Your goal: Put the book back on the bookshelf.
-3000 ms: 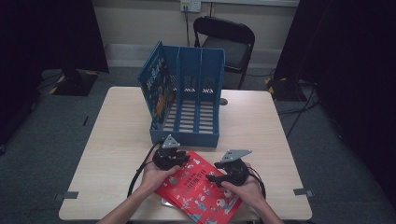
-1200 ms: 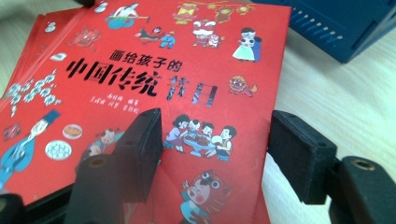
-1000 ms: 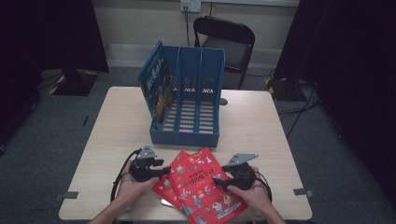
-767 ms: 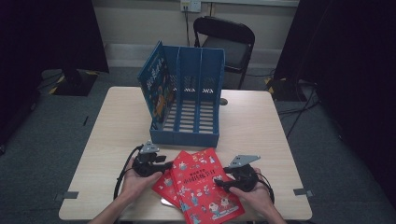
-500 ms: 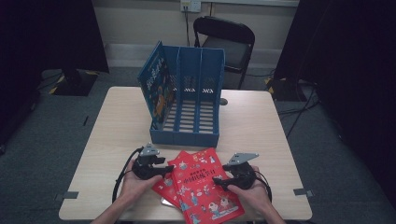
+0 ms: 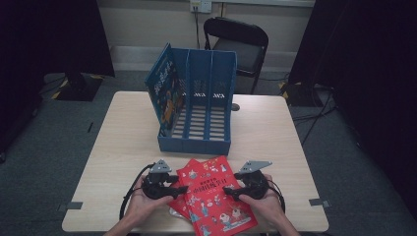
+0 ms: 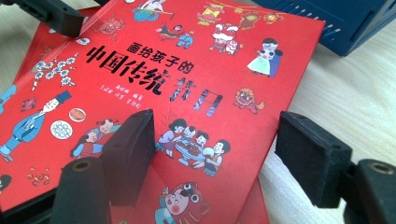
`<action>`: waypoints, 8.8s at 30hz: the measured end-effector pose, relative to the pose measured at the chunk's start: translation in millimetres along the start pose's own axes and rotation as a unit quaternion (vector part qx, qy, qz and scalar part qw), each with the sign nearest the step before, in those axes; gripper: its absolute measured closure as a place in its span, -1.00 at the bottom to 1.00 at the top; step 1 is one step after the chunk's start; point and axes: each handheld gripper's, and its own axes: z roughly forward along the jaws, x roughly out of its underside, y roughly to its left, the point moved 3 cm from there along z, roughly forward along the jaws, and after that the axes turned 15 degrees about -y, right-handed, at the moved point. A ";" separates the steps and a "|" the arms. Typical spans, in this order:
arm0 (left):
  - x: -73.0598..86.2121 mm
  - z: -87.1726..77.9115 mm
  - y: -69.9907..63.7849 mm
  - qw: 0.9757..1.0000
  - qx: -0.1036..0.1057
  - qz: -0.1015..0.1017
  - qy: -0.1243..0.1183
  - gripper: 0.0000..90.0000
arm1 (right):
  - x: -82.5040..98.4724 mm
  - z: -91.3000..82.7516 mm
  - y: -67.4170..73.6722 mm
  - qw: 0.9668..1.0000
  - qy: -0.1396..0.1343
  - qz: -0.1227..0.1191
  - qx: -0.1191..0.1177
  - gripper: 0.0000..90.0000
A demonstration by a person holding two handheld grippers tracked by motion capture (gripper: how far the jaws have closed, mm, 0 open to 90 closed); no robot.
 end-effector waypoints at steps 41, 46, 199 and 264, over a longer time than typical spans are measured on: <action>-10.2 19.1 -7.0 0.999 0.040 -0.004 0.021 -0.13 | 5.1 1.8 -8.0 0.999 -0.002 0.030 0.017 -0.74; -10.9 23.7 -6.7 1.000 0.030 -0.001 0.009 -0.08 | 4.4 5.3 -9.8 0.999 0.001 0.035 0.023 -0.83; -60.8 2.5 0.9 0.990 0.058 -0.059 -0.117 -0.22 | -78.3 1.5 12.9 0.996 -0.079 -0.037 0.017 -0.59; -133.5 -36.1 -23.3 0.967 0.091 0.046 -0.232 0.37 | -136.7 -10.2 27.2 0.976 -0.199 -0.079 0.033 -0.34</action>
